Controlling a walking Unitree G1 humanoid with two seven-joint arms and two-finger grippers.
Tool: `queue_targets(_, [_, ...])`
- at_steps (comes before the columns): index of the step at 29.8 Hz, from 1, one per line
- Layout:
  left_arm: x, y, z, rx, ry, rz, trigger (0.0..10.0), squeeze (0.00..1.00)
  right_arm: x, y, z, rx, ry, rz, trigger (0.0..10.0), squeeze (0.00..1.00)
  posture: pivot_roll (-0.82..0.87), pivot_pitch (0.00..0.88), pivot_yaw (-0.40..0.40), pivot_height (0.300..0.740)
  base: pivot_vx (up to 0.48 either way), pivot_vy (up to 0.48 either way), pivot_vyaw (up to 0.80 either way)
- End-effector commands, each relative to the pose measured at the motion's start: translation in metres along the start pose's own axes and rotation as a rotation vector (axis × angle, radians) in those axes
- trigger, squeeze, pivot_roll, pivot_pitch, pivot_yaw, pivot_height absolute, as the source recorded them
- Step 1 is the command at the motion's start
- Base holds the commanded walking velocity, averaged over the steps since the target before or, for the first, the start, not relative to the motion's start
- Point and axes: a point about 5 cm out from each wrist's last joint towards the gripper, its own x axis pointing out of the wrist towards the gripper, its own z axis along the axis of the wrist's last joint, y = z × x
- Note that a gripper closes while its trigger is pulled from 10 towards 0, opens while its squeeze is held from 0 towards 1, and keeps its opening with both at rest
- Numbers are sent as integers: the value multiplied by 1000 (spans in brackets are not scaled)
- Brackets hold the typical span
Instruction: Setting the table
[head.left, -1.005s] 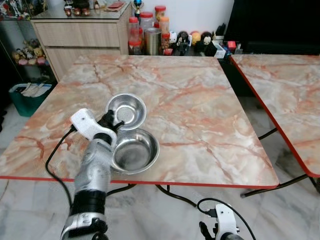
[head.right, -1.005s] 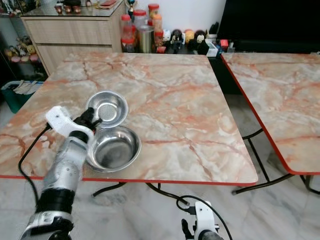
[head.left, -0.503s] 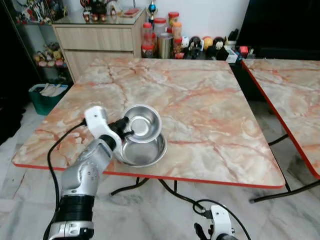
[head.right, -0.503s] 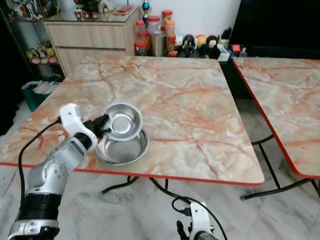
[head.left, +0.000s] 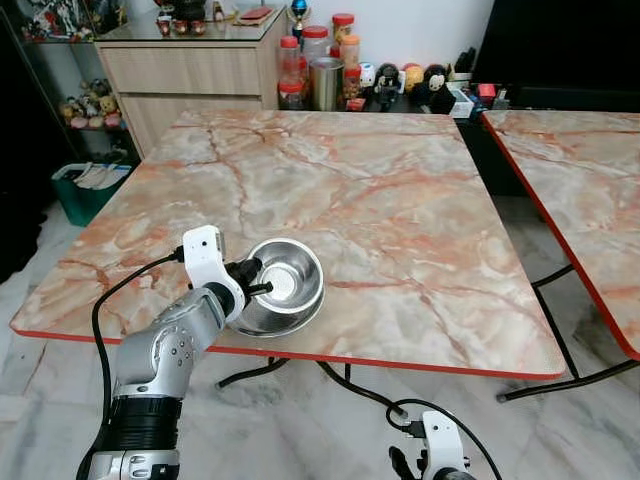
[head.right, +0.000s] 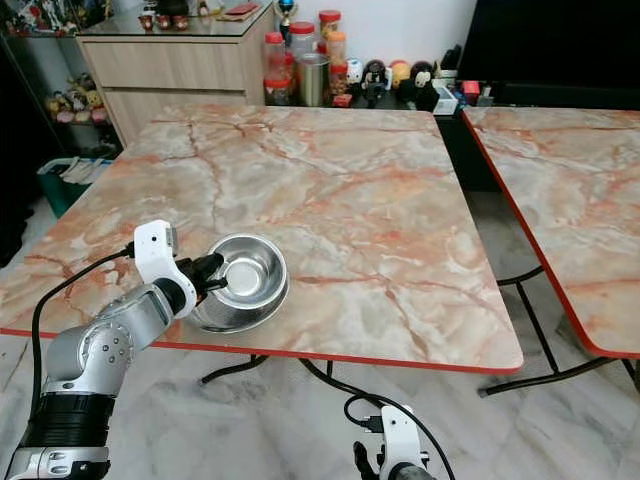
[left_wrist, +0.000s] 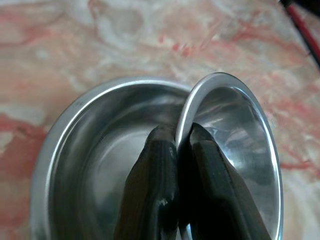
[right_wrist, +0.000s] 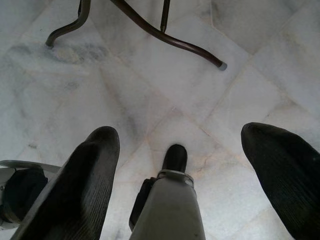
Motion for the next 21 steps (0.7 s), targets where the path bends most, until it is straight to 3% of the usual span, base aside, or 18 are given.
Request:
queue_targets(1, [-2,4,-1,24,15,28,10000,0,0,0,-2,6,6,-2,10000,0,76,0,6,740,0,0,0])
queue_targets(17, [-2,8,-1,20,38,71,10000,0,0,-1,-1,3,6,-2,10000,0,81,0,1,740,0,0,0])
queue_targets(18, [-2,7,-1,20,40,71,10000,557,0,-1,-1,3,5,-2,10000,0,80,0,3,740,0,0,0])
queue_targets(19, [-2,7,-1,20,41,70,10000,718,0,-1,-1,4,5,-2,10000,0,80,0,3,740,0,0,0])
queue_targets(20, [-2,7,-1,28,42,68,10000,1000,0,-1,-1,5,5,-2,10000,0,82,0,1,740,0,0,0])
queue_targets(21, [-2,7,-2,33,42,67,10000,1000,0,-1,-1,5,5,-2,10000,0,82,0,1,740,0,0,0])
